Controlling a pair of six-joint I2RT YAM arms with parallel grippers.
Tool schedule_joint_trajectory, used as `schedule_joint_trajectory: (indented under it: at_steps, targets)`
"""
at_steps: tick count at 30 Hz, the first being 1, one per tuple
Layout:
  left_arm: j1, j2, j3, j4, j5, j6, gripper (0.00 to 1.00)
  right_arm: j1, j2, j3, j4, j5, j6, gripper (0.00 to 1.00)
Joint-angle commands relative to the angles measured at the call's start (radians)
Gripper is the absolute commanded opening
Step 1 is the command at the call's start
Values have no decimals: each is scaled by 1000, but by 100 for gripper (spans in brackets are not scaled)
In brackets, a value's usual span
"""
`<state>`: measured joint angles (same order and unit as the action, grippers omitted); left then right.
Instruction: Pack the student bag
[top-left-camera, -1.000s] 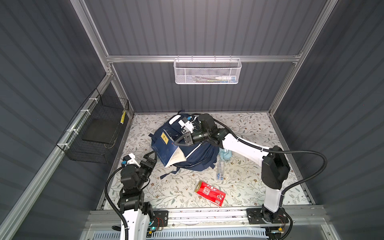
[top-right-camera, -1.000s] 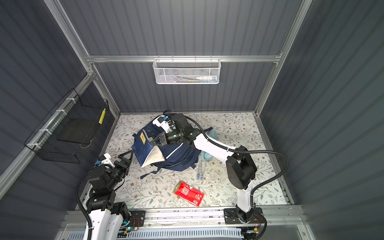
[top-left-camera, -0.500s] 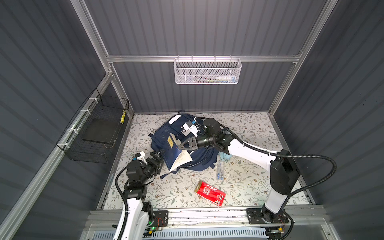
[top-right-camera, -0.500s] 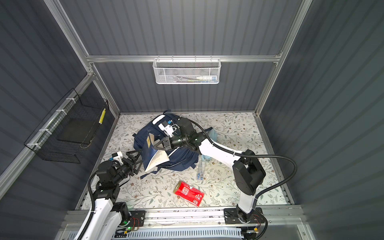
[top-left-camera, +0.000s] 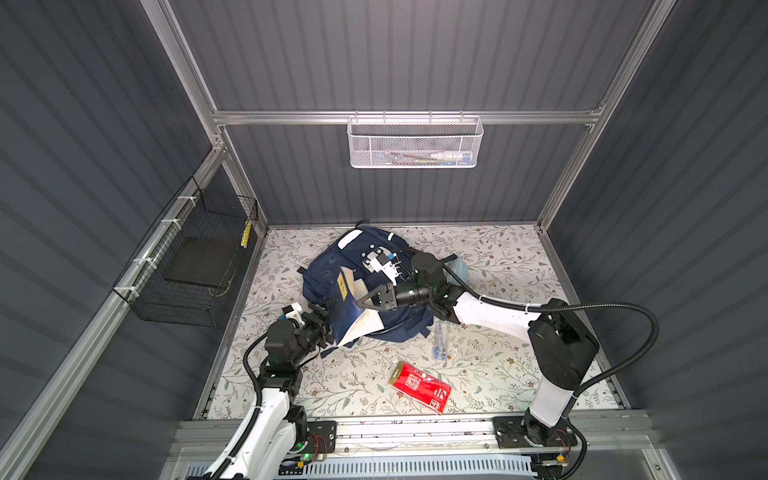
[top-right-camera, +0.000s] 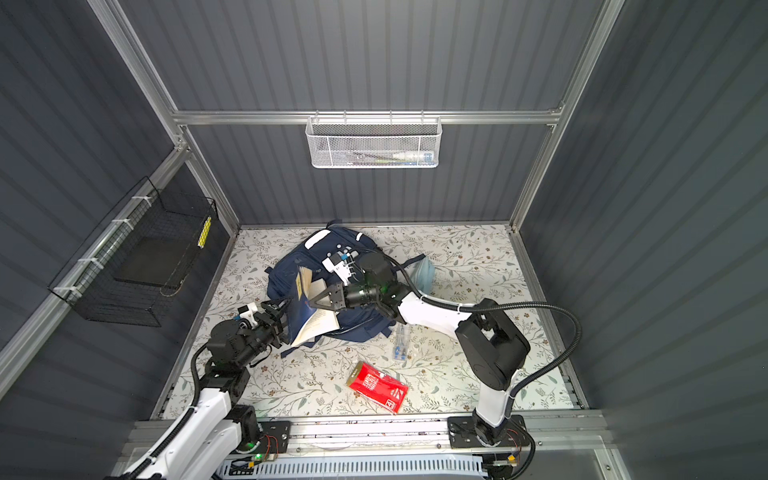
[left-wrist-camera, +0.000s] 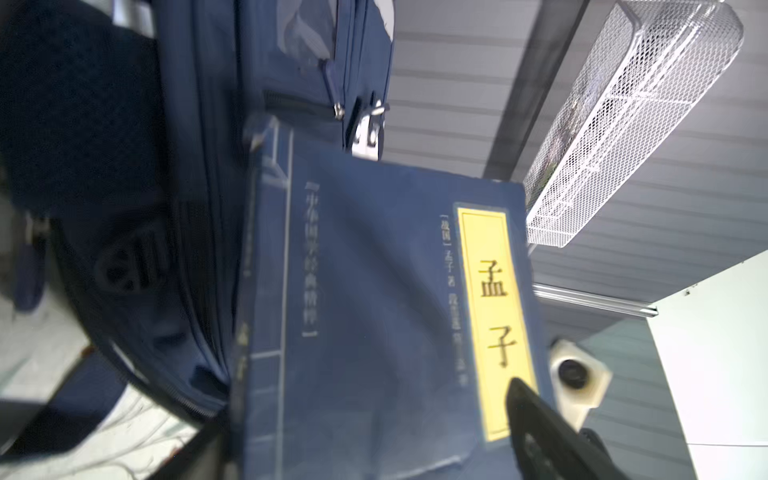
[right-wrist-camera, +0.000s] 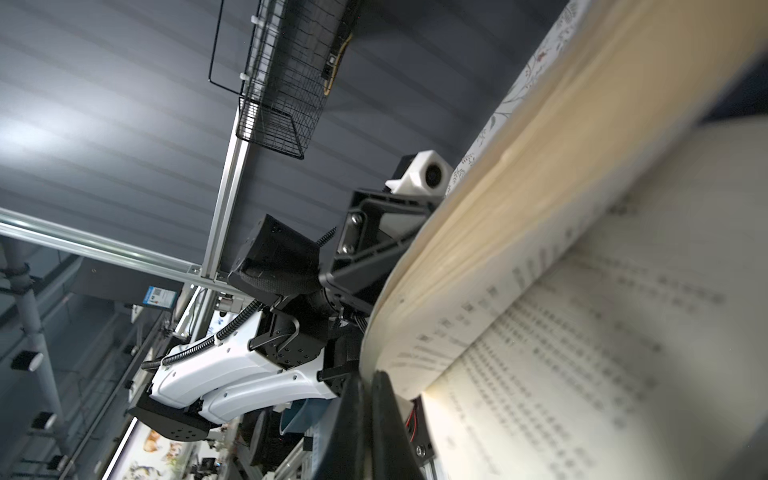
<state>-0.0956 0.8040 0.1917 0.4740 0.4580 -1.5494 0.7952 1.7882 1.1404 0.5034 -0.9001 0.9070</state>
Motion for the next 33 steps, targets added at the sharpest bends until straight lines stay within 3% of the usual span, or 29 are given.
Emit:
schedule_joint_trajectory:
  at_steps: [1,5,7,11,14,17,18,20,21,24,30,33]
  targets:
    - [-18,91,28,140,81,-66,100,-2,-3,-28,130,-19,37,0]
    - [-45,129,-29,236,66,-123,100,-19,-3,-73,107,-2,5,0]
    - [-60,116,-44,271,27,-99,88,-29,16,-109,85,16,-3,0]
    - [-97,66,47,47,6,52,65,-46,70,-204,132,21,47,0]
    - [-100,66,75,-45,4,100,35,-48,88,-230,108,12,34,0]
    - [-102,94,86,-76,15,125,19,-51,70,-248,27,41,-18,0]
    - [-102,105,92,-79,23,137,14,-53,60,-253,-5,54,-35,3]
    - [-103,114,105,-82,31,157,0,-67,32,-272,-32,62,-44,28]
    - [-104,115,128,-112,37,183,0,-76,9,-291,-37,71,-47,37]
    - [-113,102,202,-193,54,268,0,-120,-77,-344,-98,107,-92,54]
    - [-182,118,335,-284,52,416,0,-194,-239,-339,-261,136,-308,71]
    - [-235,154,366,-237,42,428,0,-213,-262,-341,-150,109,-276,77]
